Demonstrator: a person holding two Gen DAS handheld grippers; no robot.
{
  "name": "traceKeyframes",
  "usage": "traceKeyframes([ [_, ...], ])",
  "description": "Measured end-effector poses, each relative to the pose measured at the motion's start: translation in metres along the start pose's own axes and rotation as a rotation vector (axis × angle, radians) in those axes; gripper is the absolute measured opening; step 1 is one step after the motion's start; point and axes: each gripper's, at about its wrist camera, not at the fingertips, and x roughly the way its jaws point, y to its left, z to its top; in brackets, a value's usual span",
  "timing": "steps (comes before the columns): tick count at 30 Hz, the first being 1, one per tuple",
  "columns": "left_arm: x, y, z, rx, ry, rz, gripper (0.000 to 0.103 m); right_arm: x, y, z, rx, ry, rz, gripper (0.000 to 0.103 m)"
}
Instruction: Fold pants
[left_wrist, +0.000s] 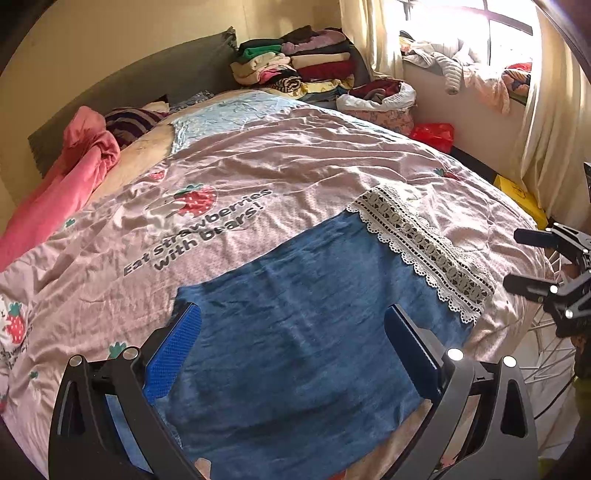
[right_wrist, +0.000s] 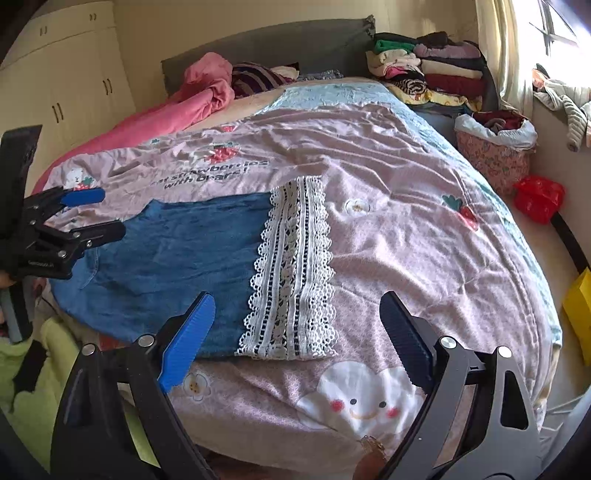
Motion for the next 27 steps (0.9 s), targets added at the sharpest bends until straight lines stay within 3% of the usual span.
traceKeyframes([
  [27, 0.096, -0.015, 0.037, 0.059, 0.071, -0.048, 0.098, 0.053, -0.004, -0.019, 0.086, 0.112, 0.062, 0.084],
])
